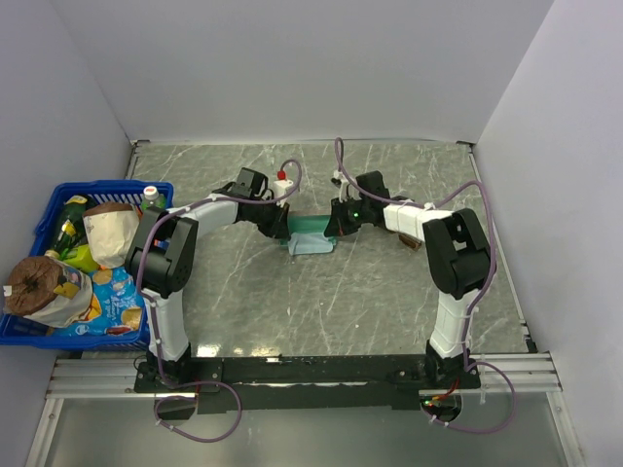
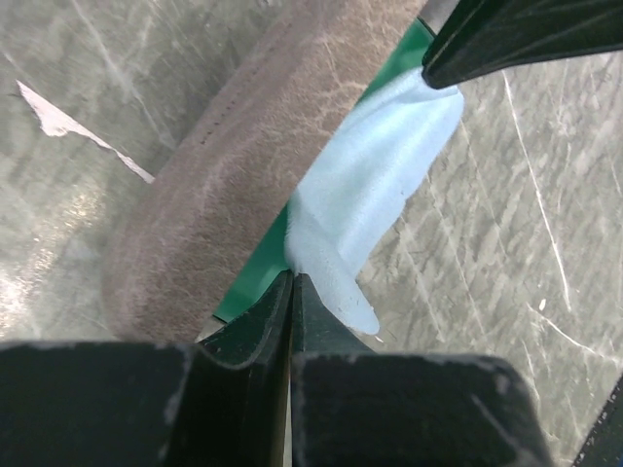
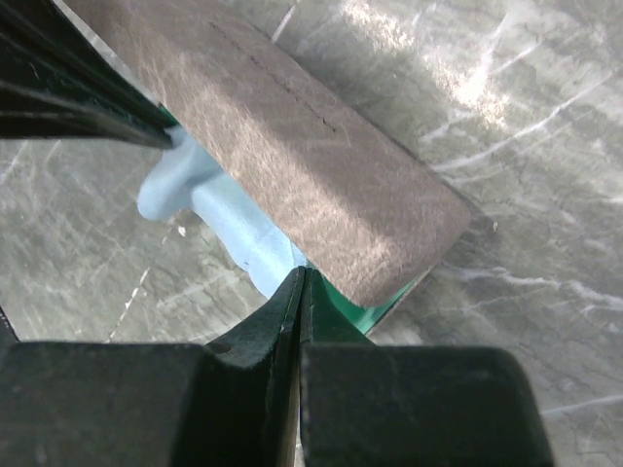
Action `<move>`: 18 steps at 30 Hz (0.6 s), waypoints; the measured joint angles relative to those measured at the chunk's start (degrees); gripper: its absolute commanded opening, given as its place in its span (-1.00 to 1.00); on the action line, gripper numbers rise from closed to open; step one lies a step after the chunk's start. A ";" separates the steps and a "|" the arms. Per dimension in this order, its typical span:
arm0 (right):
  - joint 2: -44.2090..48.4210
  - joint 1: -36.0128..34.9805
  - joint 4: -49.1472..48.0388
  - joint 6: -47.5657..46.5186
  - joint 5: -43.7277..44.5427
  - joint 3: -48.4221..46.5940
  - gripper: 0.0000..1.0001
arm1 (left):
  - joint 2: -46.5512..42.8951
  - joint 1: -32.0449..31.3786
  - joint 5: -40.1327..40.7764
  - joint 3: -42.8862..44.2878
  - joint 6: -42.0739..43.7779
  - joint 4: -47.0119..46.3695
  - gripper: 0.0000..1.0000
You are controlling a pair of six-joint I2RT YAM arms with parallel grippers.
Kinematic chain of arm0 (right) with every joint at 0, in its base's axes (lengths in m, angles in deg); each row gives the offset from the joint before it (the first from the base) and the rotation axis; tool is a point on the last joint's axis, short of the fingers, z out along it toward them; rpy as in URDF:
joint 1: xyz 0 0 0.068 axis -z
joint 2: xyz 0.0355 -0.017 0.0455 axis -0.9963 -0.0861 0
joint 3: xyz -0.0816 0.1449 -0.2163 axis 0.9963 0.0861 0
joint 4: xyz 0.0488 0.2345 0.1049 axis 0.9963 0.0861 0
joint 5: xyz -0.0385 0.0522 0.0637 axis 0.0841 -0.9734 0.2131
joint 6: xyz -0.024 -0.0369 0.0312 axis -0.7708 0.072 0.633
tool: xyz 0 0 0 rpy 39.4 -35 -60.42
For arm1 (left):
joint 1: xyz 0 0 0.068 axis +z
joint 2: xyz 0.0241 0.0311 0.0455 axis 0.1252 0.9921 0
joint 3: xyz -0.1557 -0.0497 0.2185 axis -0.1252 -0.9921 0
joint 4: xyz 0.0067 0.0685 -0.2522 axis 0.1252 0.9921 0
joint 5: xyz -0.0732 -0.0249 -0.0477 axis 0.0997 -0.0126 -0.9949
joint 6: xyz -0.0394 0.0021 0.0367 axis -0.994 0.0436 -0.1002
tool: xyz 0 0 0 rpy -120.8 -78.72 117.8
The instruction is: Organize the sunglasses
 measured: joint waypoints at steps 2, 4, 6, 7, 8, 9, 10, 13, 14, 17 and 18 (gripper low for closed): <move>0.17 -0.02 -0.46 -0.15 0.26 0.68 -1.00 | -0.02 -0.09 0.52 -0.02 0.02 -0.42 -0.88; 0.22 -0.26 -0.96 -0.37 0.59 1.25 -1.00 | -0.17 -0.26 1.18 -0.22 0.04 -0.96 -0.88; 0.33 -0.37 -1.64 -0.59 1.01 1.88 -1.00 | -0.24 -0.55 1.79 -0.35 0.26 -1.20 -0.89; 0.39 -0.46 -1.86 -0.72 1.14 2.12 -1.00 | -0.28 -0.70 2.05 -0.48 0.35 -1.36 -0.89; 0.50 -0.52 -2.23 -0.83 1.36 2.38 -1.00 | -0.39 -0.92 2.47 -0.72 0.46 -1.53 -0.89; 0.66 -0.61 -2.54 -0.98 1.55 2.67 -1.00 | -0.50 -1.09 2.75 -0.92 0.48 -1.62 -0.89; 0.92 -0.72 -2.86 -1.11 1.84 2.97 -1.00 | -0.61 -1.27 3.04 -1.22 0.50 -1.90 -0.89; 1.40 -0.98 -4.04 -1.33 2.67 3.34 -1.00 | -1.03 -1.68 3.76 -2.03 0.52 -2.64 -0.89; 1.57 -1.07 -4.52 -1.40 2.86 3.52 -1.00 | -1.16 -1.79 4.11 -2.29 0.52 -2.95 -0.89; 2.08 -1.44 -5.81 -1.44 3.63 4.26 -1.00 | -1.75 -2.12 5.03 -3.30 0.72 -3.98 -0.89; 2.21 -1.55 -6.29 -1.44 3.89 4.52 -1.00 | -1.97 -2.19 5.29 -3.61 0.76 -4.15 -0.90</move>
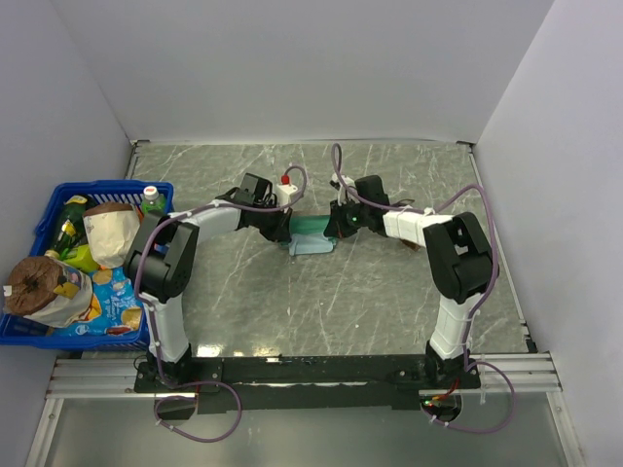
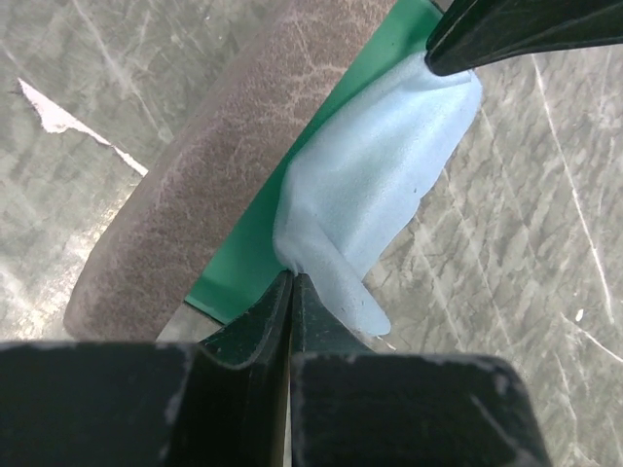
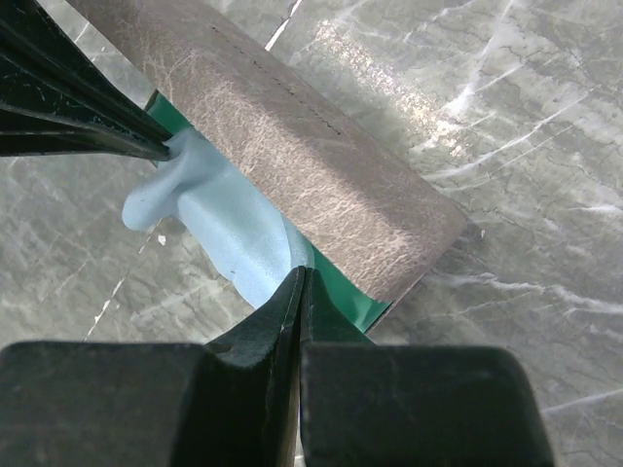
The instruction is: Organize the sunglasses
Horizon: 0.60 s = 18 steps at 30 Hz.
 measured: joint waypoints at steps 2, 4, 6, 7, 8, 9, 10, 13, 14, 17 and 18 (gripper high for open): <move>0.15 -0.20 -0.42 -0.02 0.26 0.35 -1.00 | -0.52 -0.09 0.57 -0.66 0.22 -0.46 -0.91; 0.15 -0.42 -0.66 -0.02 0.59 0.44 -1.00 | -1.05 -0.17 1.03 -1.05 0.28 -0.87 -0.91; 0.20 -0.61 -1.01 -0.02 1.16 0.46 -1.00 | -1.55 -0.20 1.42 -1.38 0.31 -1.49 -0.91; 0.22 -0.72 -1.27 -0.02 1.42 0.46 -1.00 | -1.81 -0.22 1.66 -1.49 0.33 -1.79 -0.92; 0.22 -0.81 -1.55 -0.02 1.62 0.48 -1.00 | -1.99 -0.24 1.88 -1.60 0.33 -2.19 -0.92; 0.22 -0.87 -1.88 -0.02 1.81 0.55 -1.00 | -2.16 -0.28 2.14 -1.62 0.33 -2.45 -0.92; 0.28 -0.98 -2.32 -0.26 2.03 0.76 -1.00 | -2.27 -0.33 2.40 -1.64 0.33 -2.64 -0.92; 0.50 -1.20 -2.69 -1.09 2.75 1.42 -1.00 | -2.40 -0.42 2.99 -1.68 0.55 -3.17 -0.92; 0.52 -1.25 -2.71 -1.29 2.95 1.51 -1.00 | -2.40 -0.44 3.32 -1.68 0.66 -3.32 -0.92; 0.72 -1.36 -2.91 -1.68 3.48 1.53 -1.00 | -2.40 -0.57 4.07 -1.68 0.79 -3.34 -0.92; 0.81 -1.40 -3.15 -1.81 3.61 1.57 -1.00 | -2.40 -0.61 4.26 -1.68 0.81 -3.32 -0.92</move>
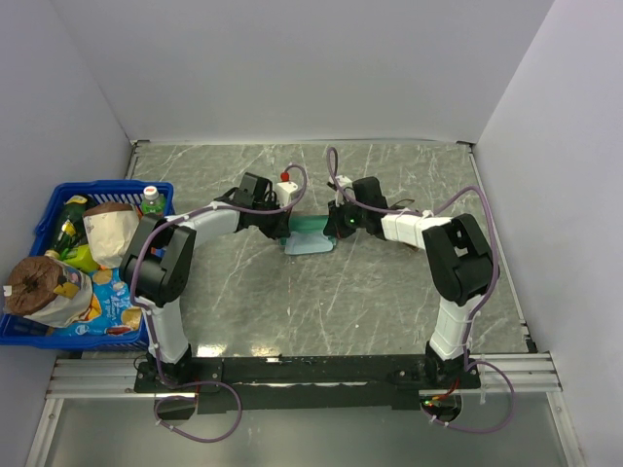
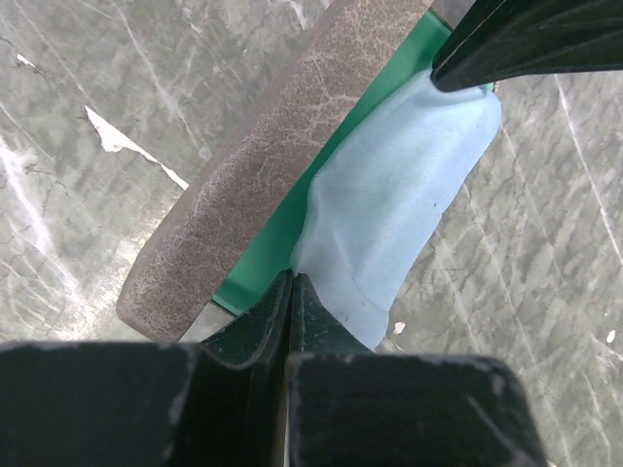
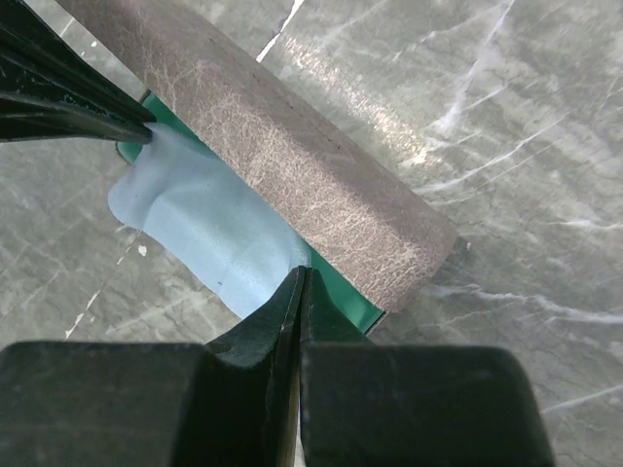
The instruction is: Organize the sunglasses
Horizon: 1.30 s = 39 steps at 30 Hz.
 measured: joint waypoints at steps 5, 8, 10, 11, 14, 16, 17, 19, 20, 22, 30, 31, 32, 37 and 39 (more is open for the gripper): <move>0.57 -0.22 -0.85 -0.68 0.83 0.66 -1.00 | 0.00 -0.37 1.33 -0.02 0.42 -0.04 -0.93; 0.92 -0.31 -0.98 -0.92 1.16 0.79 -1.00 | -0.04 -0.57 2.08 -0.15 0.48 -0.20 -0.94; 1.29 -0.31 -1.70 -1.01 1.40 1.09 -1.00 | -0.20 -0.63 2.60 -0.33 0.61 -0.37 -0.95; 1.40 -0.33 -1.88 -1.09 1.46 1.20 -1.00 | -0.26 -0.68 2.73 -0.44 0.63 -0.44 -0.95; 1.68 -0.33 -2.38 -1.25 1.90 1.73 -1.00 | -0.35 -0.79 3.45 -0.66 0.66 -0.74 -0.96; 1.70 -0.42 -2.58 -1.44 2.32 1.86 -1.00 | -0.39 -0.92 4.11 -0.87 0.74 -1.03 -0.96; 1.70 -0.46 -2.60 -1.57 2.45 1.88 -1.00 | -0.42 -0.98 4.28 -1.03 0.81 -1.14 -0.96; 1.73 -0.66 -2.93 -1.81 2.71 2.05 -1.00 | -0.50 -1.22 4.85 -1.14 0.83 -1.27 -0.96; 1.73 -0.79 -2.99 -2.01 2.89 2.21 -1.00 | -0.55 -1.33 5.16 -1.14 0.85 -1.31 -0.97; 1.75 -0.98 -2.99 -2.27 2.99 2.29 -1.00 | -0.72 -1.53 5.68 -1.18 0.87 -1.38 -0.97; 1.75 -1.64 -3.56 -3.02 4.50 2.56 -1.00 | -0.85 -2.38 7.82 -2.19 0.92 -3.02 -0.98; 1.75 -1.66 -3.74 -3.08 4.76 2.60 -1.00 | -0.87 -2.45 8.04 -2.25 0.92 -3.13 -0.98; 1.75 -1.68 -3.89 -3.10 4.98 2.67 -1.00 | -0.94 -2.56 8.35 -2.36 0.92 -3.34 -0.98; 1.77 -1.77 -4.94 -3.39 6.08 3.50 -1.00 | -1.09 -2.97 9.97 -2.86 0.92 -4.20 -0.98; 1.77 -1.84 -5.16 -3.54 6.71 3.85 -1.00 | -1.11 -3.04 10.43 -3.02 0.90 -4.28 -0.98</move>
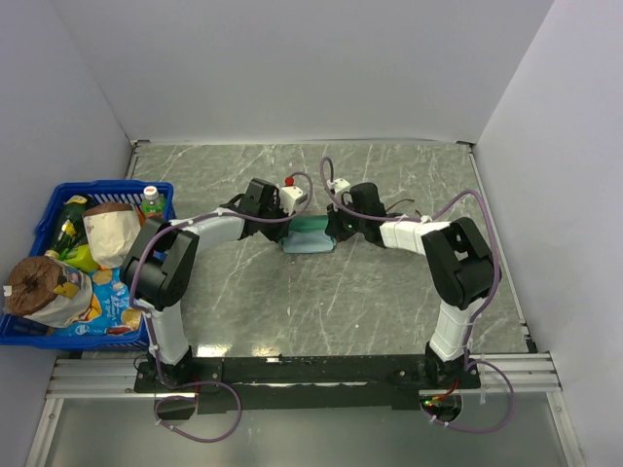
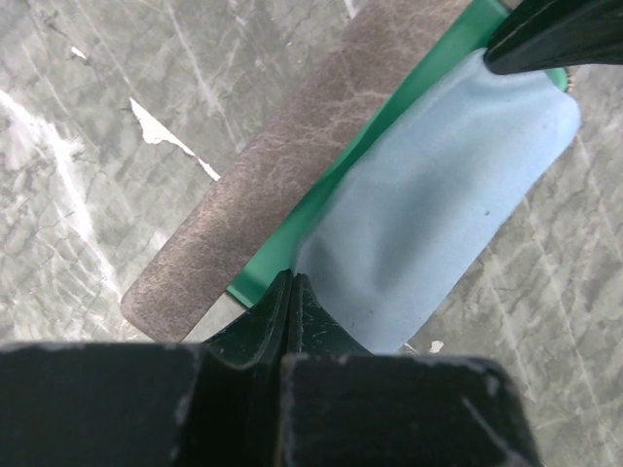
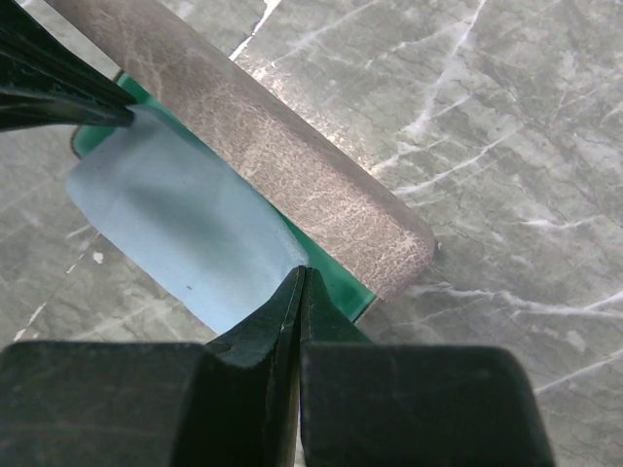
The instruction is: Organize the sunglasses
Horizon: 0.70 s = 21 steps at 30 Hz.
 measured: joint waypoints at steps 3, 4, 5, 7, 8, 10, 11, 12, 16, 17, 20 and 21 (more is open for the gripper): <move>0.00 -0.22 -0.48 -0.26 0.52 0.28 -1.00 | 0.00 -0.13 1.20 -0.09 -0.02 -0.13 -0.98; 0.00 -0.28 -0.61 -0.37 0.70 0.31 -1.00 | 0.00 -0.15 1.38 -0.09 -0.02 -0.22 -0.98; 0.00 -0.33 -0.83 -0.42 0.90 0.31 -1.00 | 0.00 -0.24 1.70 -0.11 -0.02 -0.42 -0.98; 0.00 -0.48 -1.22 -0.63 1.42 0.33 -1.00 | -0.02 -0.35 2.19 -0.15 -0.02 -0.85 -0.98; 0.00 -0.55 -1.29 -0.72 1.60 0.33 -1.00 | -0.04 -0.44 2.38 -0.20 -0.02 -1.03 -0.98; 0.00 -0.68 -1.33 -0.96 1.84 0.35 -1.00 | -0.04 -0.59 2.67 -0.20 -0.02 -1.18 -0.98; 0.00 -0.79 -1.36 -1.09 2.08 0.35 -1.00 | -0.04 -0.72 2.95 -0.20 0.00 -1.27 -0.98; 0.00 -0.94 -1.42 -1.27 2.23 0.37 -1.00 | -0.07 -0.83 3.10 -0.22 0.00 -1.29 -0.98; 0.00 -1.51 -1.79 -1.95 3.08 0.57 -1.00 | -0.07 -1.36 4.04 -0.22 0.02 -1.29 -0.98; 0.00 -1.62 -1.92 -2.12 3.30 0.63 -1.00 | -0.07 -1.46 4.15 -0.22 0.02 -1.31 -0.98; 0.07 -1.86 -2.43 -2.56 3.98 0.70 -1.00 | -0.07 -1.73 4.63 -0.31 0.07 -1.38 -0.98; 0.15 -1.86 -2.80 -2.73 4.22 0.85 -1.00 | -0.07 -1.77 4.74 -0.37 0.07 -1.44 -0.98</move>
